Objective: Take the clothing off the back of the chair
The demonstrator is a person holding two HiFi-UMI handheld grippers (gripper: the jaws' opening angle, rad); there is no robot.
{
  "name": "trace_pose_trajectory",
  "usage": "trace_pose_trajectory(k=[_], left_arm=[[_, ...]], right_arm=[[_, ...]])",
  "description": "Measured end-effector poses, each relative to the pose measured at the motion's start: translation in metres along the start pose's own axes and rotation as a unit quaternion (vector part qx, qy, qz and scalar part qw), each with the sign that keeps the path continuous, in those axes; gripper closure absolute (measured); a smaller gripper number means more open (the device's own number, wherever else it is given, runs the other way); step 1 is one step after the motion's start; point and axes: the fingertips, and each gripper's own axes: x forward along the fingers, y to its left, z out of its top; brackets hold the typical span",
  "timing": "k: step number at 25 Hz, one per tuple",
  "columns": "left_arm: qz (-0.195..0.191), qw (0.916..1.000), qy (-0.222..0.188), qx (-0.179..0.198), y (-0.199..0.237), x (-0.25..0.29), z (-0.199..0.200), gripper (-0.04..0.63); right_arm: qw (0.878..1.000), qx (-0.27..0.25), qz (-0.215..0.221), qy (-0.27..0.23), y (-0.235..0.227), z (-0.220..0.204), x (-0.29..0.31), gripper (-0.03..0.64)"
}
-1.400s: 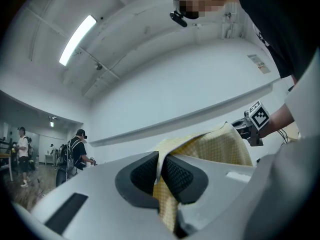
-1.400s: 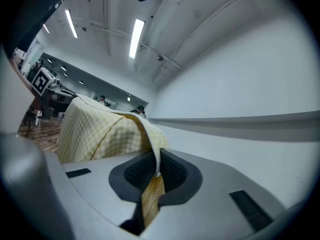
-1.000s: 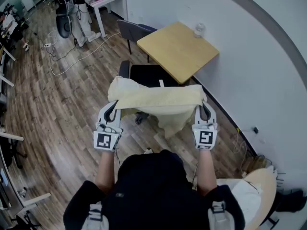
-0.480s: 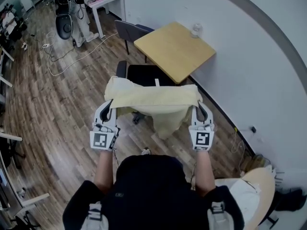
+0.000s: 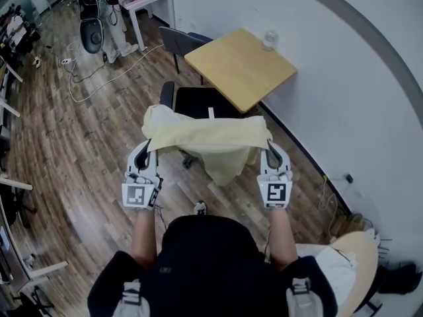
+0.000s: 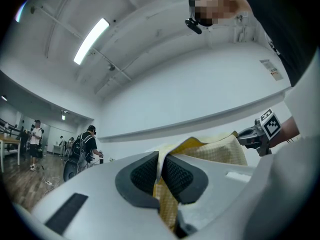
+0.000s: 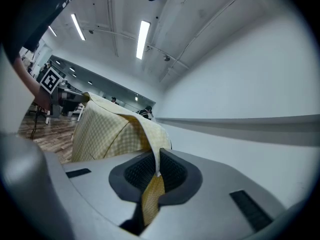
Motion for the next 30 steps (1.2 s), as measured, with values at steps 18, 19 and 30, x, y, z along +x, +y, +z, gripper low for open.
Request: trace_pose_trajectory(k=[18, 19, 30], left_arm=[[0.033, 0.9993, 0.009, 0.014, -0.021, -0.031, 0.010, 0.592], [0.035, 0.9993, 0.010, 0.014, -0.022, -0.031, 0.010, 0.592], [0.062, 0.9976, 0.025, 0.015, -0.035, -0.037, 0.011, 0.592]], right_arm=[[1.000, 0.009, 0.028, -0.008, 0.001, -0.007, -0.023, 0.612], [1.000, 0.011, 0.028, -0.008, -0.001, -0.008, -0.025, 0.612], [0.999, 0.020, 0.046, -0.012, -0.005, -0.016, -0.031, 0.614]])
